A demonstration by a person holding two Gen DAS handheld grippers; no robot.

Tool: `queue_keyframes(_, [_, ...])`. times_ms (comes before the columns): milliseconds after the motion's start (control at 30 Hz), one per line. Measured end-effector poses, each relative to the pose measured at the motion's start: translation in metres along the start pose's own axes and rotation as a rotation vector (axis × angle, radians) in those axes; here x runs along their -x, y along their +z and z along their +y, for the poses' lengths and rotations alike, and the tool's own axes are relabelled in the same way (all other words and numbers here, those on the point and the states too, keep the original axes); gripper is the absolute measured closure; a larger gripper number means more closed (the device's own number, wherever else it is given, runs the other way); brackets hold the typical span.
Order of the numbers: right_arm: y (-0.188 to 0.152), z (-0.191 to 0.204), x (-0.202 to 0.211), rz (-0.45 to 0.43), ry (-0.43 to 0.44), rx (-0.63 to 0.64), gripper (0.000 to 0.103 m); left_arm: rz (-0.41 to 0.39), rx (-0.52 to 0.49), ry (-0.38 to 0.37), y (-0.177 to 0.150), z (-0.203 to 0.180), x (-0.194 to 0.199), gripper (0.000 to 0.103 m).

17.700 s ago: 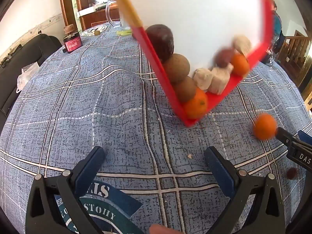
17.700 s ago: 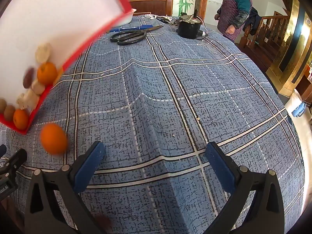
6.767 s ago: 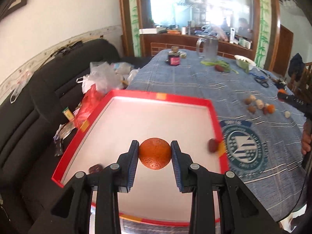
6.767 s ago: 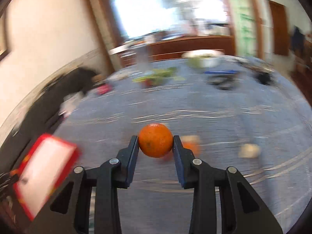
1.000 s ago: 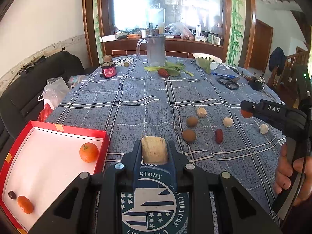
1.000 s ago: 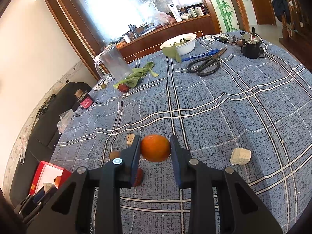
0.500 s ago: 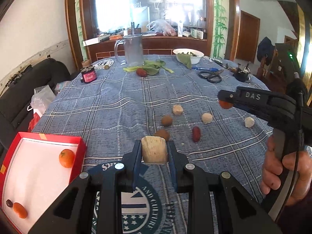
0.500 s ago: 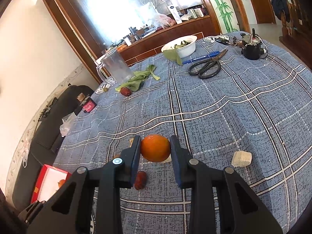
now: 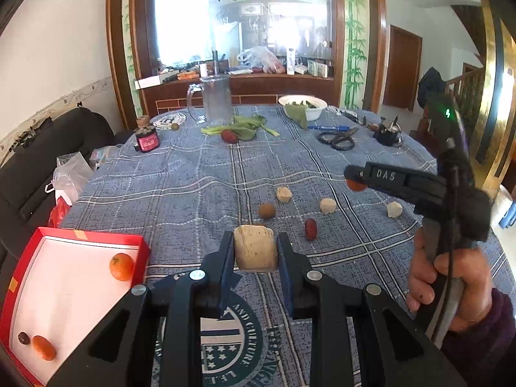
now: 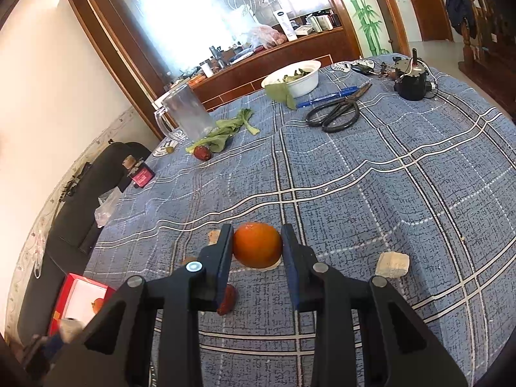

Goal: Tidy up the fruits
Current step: 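Lift the white chunk with the left gripper while the right gripper holds the orange, then carry the white chunk with the left gripper while the right gripper carries the orange over the tray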

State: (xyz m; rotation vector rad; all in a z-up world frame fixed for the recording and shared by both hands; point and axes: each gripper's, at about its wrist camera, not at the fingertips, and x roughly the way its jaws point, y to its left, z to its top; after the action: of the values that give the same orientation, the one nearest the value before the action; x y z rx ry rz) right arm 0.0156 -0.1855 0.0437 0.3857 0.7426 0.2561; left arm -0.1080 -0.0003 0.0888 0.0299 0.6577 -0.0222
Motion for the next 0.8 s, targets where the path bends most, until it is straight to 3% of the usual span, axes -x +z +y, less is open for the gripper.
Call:
queue_keyframes(367, [-0.001, -0.011, -0.005, -0.018, -0.062, 0.000, 0.071, -0.096, 0.112, 0.056, -0.014, 0.065, 0.057, 0.078])
queue_keyframes(633, [-0.005, -0.016, -0.006, -0.057, -0.139, 0.001, 0.072, -0.148, 0.225, 0.169, -0.037, 0.139, 0.093, 0.078])
queue_keyframes(800, [-0.009, 0.008, 0.005, -0.061, -0.104, -0.020, 0.071, -0.141, 0.282, 0.247, -0.056, 0.181, 0.099, 0.078])
